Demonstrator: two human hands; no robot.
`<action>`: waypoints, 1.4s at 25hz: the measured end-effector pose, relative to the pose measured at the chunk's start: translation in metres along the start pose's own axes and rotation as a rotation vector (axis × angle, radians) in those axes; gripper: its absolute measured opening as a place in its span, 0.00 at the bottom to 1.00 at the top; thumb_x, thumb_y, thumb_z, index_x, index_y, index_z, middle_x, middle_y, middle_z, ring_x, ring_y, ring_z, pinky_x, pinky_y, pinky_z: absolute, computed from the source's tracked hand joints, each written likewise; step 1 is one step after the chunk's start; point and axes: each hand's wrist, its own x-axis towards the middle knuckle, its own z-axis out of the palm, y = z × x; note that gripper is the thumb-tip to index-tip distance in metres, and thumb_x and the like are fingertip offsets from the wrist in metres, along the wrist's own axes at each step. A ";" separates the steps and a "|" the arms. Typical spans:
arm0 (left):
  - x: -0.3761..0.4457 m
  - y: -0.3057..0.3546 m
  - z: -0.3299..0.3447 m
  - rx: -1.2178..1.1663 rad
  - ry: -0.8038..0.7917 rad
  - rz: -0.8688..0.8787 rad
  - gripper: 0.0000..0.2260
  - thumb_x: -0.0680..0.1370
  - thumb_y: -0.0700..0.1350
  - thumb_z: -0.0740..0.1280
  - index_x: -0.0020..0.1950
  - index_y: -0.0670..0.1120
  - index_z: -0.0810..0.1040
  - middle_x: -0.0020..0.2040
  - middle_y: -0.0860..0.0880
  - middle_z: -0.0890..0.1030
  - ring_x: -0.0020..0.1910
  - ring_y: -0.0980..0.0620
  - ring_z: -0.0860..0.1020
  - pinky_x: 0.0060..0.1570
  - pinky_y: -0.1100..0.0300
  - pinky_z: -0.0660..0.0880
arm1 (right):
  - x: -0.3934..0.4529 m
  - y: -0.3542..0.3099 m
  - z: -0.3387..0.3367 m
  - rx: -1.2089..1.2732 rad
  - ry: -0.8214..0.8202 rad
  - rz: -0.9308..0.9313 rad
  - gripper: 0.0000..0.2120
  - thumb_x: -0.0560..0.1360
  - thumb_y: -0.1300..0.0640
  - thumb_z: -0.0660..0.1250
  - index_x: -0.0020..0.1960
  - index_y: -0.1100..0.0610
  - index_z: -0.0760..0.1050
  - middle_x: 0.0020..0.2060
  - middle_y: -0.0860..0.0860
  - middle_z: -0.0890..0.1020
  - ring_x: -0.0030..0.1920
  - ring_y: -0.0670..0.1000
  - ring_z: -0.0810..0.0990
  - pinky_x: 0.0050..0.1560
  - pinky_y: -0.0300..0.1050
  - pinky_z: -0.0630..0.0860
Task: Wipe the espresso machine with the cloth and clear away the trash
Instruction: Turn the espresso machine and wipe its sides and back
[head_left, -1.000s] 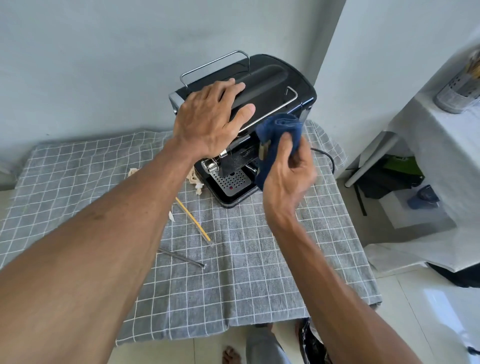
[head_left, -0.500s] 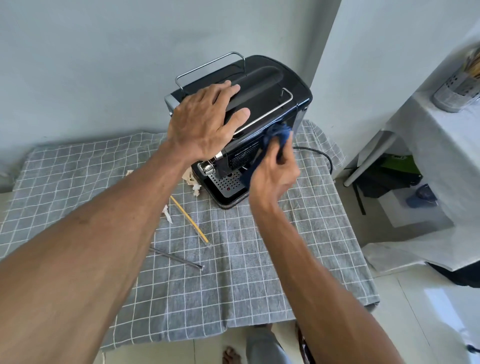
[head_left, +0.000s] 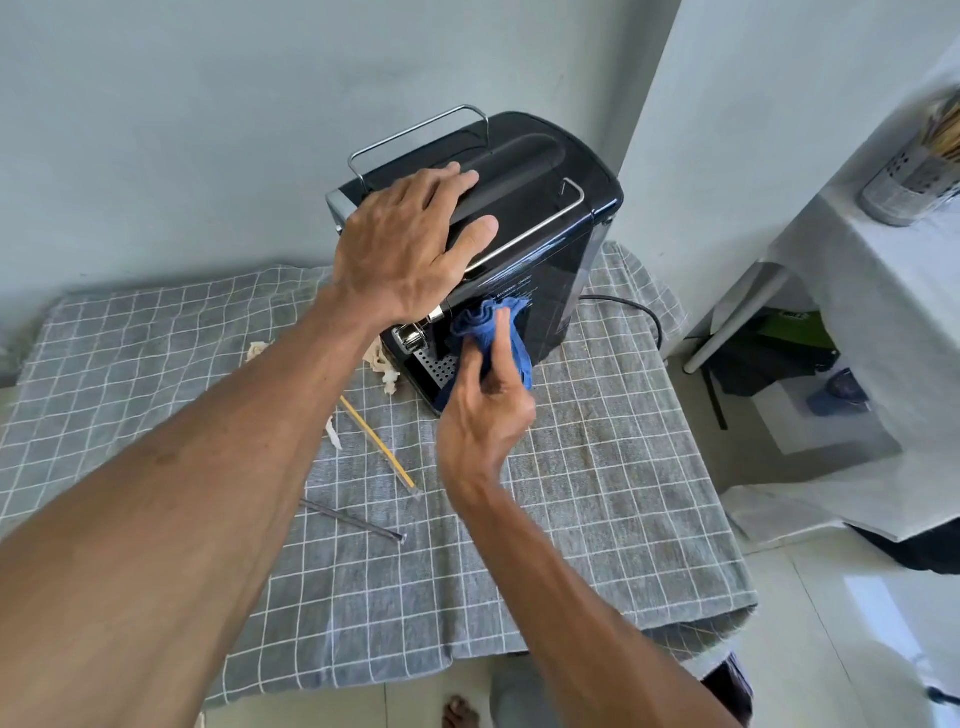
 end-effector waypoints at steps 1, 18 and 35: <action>0.000 0.000 -0.001 -0.003 -0.007 -0.001 0.30 0.83 0.65 0.48 0.79 0.52 0.67 0.78 0.50 0.70 0.74 0.48 0.71 0.69 0.46 0.67 | 0.011 -0.005 0.000 0.016 0.034 0.000 0.20 0.80 0.68 0.69 0.70 0.53 0.77 0.62 0.58 0.85 0.65 0.61 0.82 0.69 0.56 0.78; 0.000 0.003 -0.004 0.026 -0.025 0.004 0.33 0.82 0.67 0.44 0.80 0.50 0.67 0.78 0.48 0.70 0.75 0.47 0.71 0.70 0.44 0.68 | 0.116 0.025 -0.076 -0.279 -0.063 0.036 0.18 0.81 0.67 0.69 0.69 0.56 0.79 0.60 0.63 0.84 0.53 0.53 0.85 0.57 0.45 0.83; 0.001 0.004 -0.007 0.027 -0.051 -0.003 0.33 0.82 0.67 0.43 0.80 0.51 0.65 0.79 0.49 0.68 0.76 0.48 0.68 0.72 0.45 0.64 | 0.078 0.108 -0.049 -1.243 -0.689 -0.363 0.18 0.85 0.60 0.59 0.74 0.60 0.74 0.74 0.57 0.76 0.78 0.59 0.69 0.76 0.58 0.69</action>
